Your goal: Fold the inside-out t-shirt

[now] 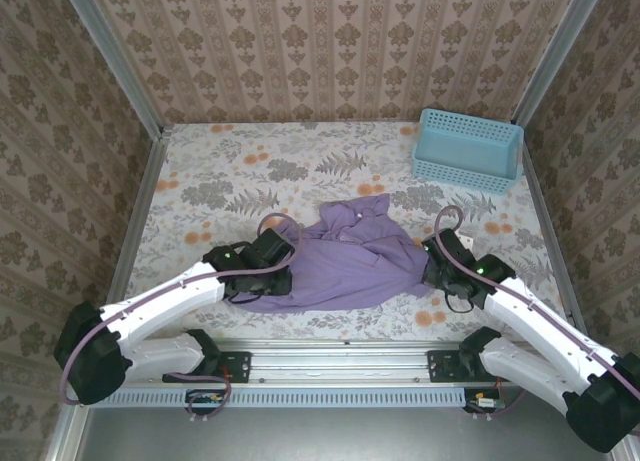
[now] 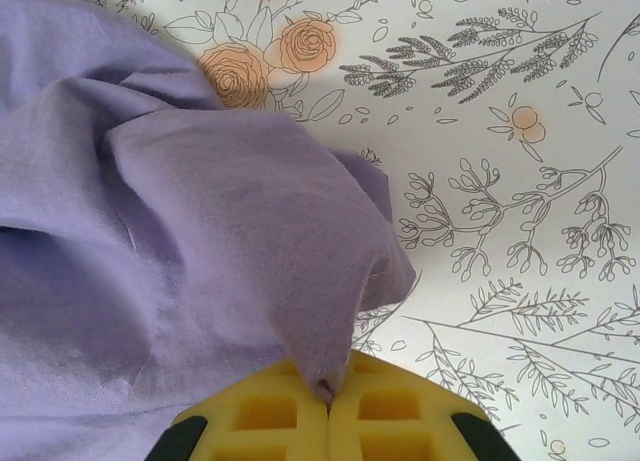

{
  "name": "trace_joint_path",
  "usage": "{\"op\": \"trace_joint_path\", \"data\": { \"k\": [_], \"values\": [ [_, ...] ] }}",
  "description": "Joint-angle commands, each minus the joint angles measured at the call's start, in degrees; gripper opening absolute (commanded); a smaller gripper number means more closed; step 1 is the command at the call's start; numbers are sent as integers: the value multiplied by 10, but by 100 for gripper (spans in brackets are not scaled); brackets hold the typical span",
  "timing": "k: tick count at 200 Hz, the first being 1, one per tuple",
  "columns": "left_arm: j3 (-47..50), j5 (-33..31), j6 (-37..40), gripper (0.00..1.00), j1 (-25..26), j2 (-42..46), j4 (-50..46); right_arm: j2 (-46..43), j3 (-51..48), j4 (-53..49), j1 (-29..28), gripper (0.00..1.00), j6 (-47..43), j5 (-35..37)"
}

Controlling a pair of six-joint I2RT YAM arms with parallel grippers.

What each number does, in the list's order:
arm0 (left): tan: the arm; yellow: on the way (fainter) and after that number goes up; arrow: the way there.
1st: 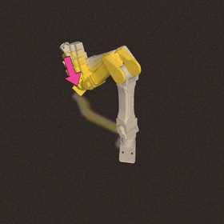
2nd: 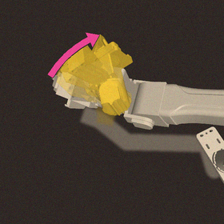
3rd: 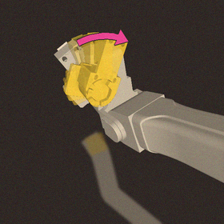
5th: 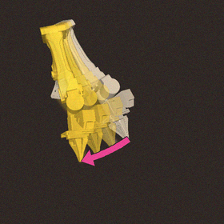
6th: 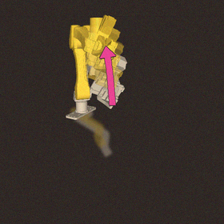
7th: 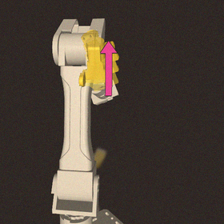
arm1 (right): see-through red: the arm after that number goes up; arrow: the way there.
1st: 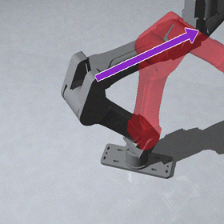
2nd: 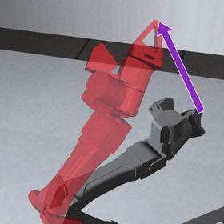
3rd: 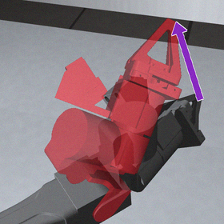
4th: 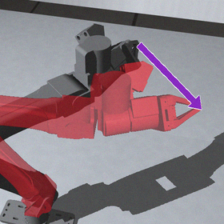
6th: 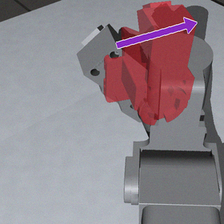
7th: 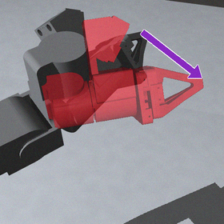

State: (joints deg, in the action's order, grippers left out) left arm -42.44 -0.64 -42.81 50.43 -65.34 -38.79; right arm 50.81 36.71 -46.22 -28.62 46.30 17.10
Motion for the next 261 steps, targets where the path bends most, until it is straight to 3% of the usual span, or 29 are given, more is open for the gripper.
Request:
{"op": "trace_joint_path", "data": {
  "k": [1,32,62,91,117,134,158,184,210,233,261],
  "values": [
    [-1,10,-1,10,-4,-9,12,-2,22,4,6,0,-11,9],
    [-17,8,15,0,-12,3,13,-9,33,-4,14,0,-22,12],
    [-80,-22,58,0,-51,47,-33,-19,71,-28,29,0,-57,19],
    [-212,-64,130,0,-153,106,-105,-35,173,-70,47,0,-130,23],
    [-330,-59,168,0,-268,142,-113,-43,289,-91,51,0,-189,1],
    [-408,-45,174,0,-310,152,-113,-44,359,-99,50,0,-212,-26],
    [-460,-32,183,0,-315,181,-80,-62,422,-86,51,0,-240,-81],
    [-434,-47,186,0,-315,196,-69,-89,427,-62,51,0,-252,-113],
    [-410,-64,180,0,-317,137,-128,-67,390,-72,50,0,-236,-108],
    [-428,-41,178,0,-322,60,-177,-18,348,-95,51,0,-211,-109],
    [-429,-8,186,0,-324,21,-158,4,260,-67,50,0,-180,-121]
  ]
}}
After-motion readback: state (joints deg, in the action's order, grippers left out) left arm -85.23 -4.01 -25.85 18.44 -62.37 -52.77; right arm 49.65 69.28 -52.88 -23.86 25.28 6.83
